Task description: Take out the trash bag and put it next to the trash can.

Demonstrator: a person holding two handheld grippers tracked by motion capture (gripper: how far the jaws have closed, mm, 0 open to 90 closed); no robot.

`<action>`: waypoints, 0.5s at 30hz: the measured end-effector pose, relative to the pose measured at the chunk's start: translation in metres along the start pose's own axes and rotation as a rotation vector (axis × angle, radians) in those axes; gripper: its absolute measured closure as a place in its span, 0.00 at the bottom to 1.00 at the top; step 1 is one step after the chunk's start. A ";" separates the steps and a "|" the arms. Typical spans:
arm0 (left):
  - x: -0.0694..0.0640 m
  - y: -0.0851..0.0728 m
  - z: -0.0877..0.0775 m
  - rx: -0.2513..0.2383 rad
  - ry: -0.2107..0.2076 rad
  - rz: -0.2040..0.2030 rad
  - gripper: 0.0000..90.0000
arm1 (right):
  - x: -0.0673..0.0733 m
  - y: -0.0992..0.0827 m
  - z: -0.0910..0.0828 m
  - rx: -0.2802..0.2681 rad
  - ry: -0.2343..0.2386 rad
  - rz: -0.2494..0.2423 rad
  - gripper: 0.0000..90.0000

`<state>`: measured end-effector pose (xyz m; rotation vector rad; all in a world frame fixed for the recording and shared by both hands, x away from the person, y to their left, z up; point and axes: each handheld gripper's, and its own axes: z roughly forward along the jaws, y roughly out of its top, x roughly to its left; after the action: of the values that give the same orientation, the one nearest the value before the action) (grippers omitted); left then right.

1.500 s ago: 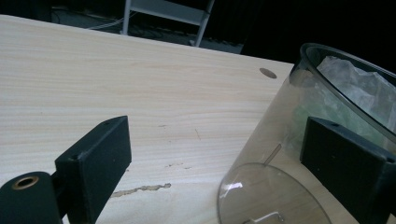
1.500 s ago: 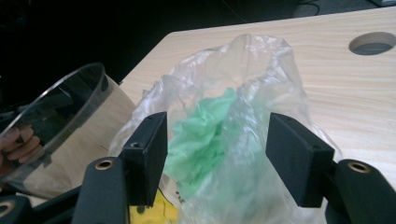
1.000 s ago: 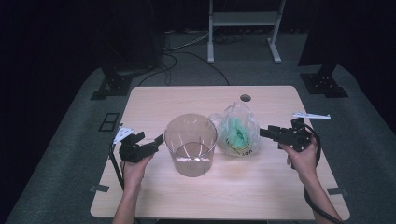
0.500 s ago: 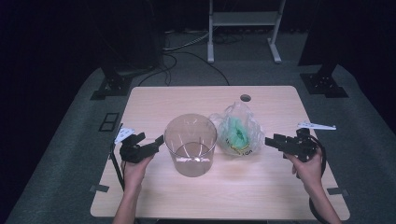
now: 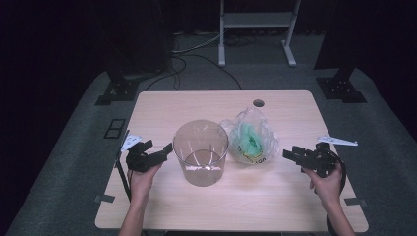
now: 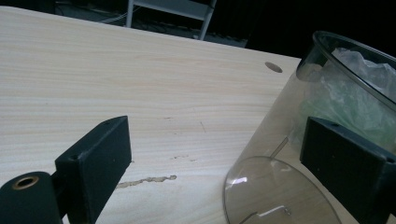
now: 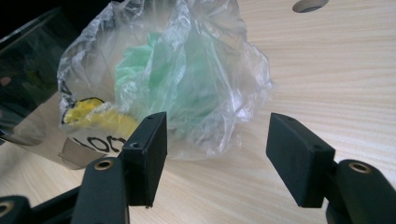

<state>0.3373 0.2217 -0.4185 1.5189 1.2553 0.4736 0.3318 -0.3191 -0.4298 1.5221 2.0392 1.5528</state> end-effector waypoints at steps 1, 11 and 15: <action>0.000 0.000 0.000 0.000 -0.001 0.000 0.09 | 0.000 -0.002 0.000 0.001 -0.005 -0.002 0.42; -0.001 0.000 -0.001 0.002 0.000 0.005 0.09 | 0.001 -0.025 -0.007 -0.022 -0.025 -0.008 0.42; -0.001 -0.001 0.000 0.002 -0.002 0.004 0.09 | -0.001 -0.041 -0.016 -0.046 -0.034 0.005 0.42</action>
<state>0.3365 0.2214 -0.4187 1.5232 1.2519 0.4740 0.2970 -0.3276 -0.4560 1.5283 1.9689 1.5532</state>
